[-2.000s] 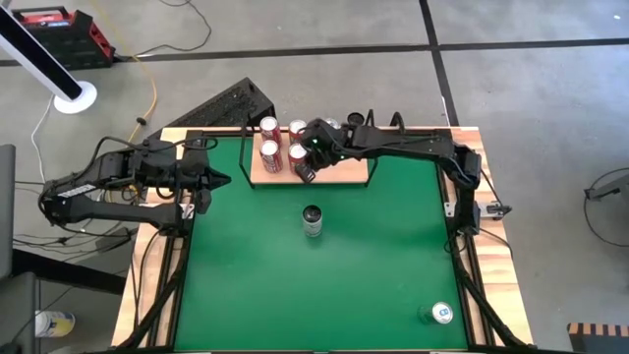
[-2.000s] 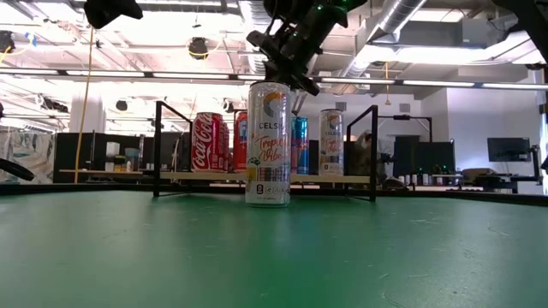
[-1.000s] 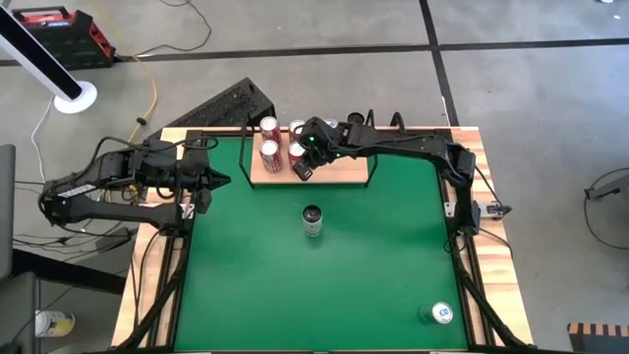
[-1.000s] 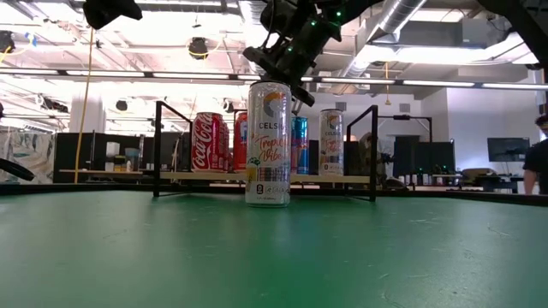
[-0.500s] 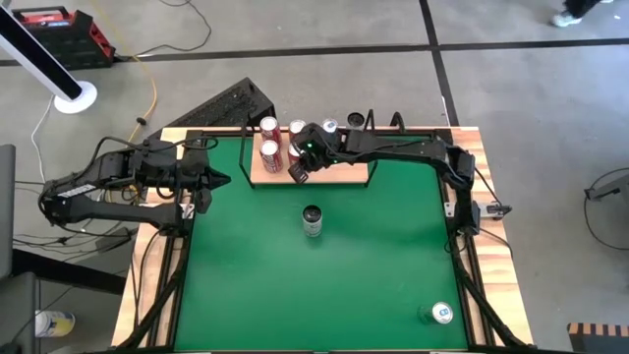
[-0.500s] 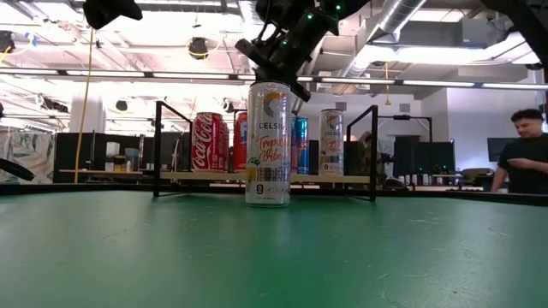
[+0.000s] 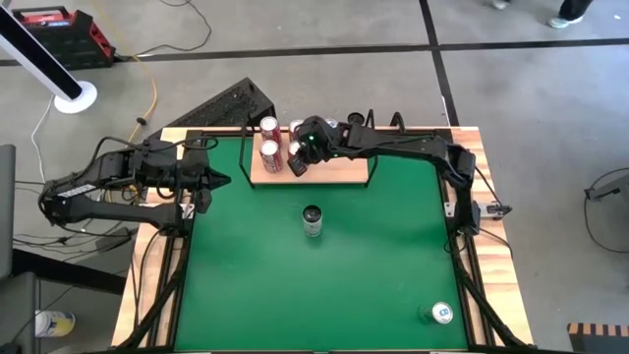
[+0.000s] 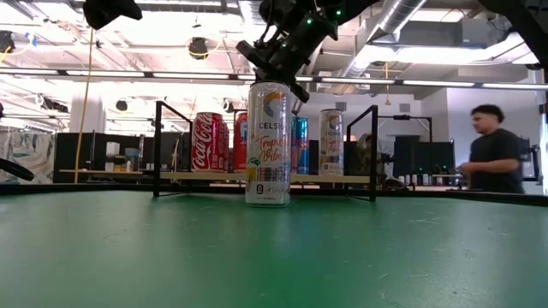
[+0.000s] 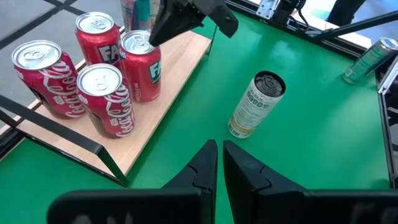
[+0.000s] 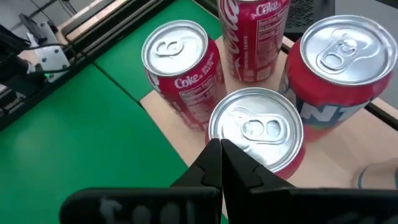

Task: Place canned beverage on shelf
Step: Put the red soda can on the shelf aligned with the other red soda can, then put the blue soda can on the shelf aligned with the other blue soda can

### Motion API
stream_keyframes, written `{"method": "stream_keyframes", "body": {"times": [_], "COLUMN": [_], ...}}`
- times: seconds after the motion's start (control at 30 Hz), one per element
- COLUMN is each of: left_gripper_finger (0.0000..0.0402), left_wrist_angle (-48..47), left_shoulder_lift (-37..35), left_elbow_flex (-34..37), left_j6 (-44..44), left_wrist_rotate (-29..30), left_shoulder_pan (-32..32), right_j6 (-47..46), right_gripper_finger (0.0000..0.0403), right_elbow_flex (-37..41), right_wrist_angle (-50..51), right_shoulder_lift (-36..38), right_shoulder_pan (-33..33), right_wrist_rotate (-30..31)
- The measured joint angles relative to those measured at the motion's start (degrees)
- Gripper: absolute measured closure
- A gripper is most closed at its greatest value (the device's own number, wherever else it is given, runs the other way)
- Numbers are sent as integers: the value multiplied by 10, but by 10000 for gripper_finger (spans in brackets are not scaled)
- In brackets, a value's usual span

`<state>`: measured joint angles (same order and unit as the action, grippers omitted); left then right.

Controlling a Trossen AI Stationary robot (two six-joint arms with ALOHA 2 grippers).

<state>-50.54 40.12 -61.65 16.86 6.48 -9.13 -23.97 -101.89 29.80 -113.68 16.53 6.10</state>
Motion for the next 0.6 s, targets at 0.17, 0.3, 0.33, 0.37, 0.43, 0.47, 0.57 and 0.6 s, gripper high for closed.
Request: {"method": "stream_keyframes", "body": {"times": [0.17, 0.3, 0.33, 0.37, 0.43, 0.47, 0.57, 0.6], "left_gripper_finger": [391, 391, 391, 391, 391, 391, 391, 391], "left_wrist_angle": [0, 4, 5, 6, 6, 6, 13, 14], "left_shoulder_lift": [0, 0, 0, 0, 0, 0, 0, 0], "left_elbow_flex": [0, 0, 0, 0, 0, 0, 0, 0], "left_j6": [-4, -16, -21, -25, -29, -32, -42, -46], "left_wrist_rotate": [0, 3, 3, 4, 4, 4, 4, 4], "left_shoulder_pan": [0, 0, 0, 0, 0, 0, 0, 0], "right_j6": [-19, -21, -20, -17, -17, -17, -45, -67], "right_gripper_finger": [381, 379, 378, 377, 376, 376, 376, 375], "right_elbow_flex": [-6, -10, -10, -10, -10, -10, -10, -10], "right_wrist_angle": [6, 55, 82, 113, 174, 215, 317, 348], "right_shoulder_lift": [36, 90, 107, 124, 162, 181, 234, 248], "right_shoulder_pan": [-8, -29, -38, -50, -77, -93, -150, -172], "right_wrist_rotate": [-25, -65, -76, -88, -106, -110, -122, -122]}}
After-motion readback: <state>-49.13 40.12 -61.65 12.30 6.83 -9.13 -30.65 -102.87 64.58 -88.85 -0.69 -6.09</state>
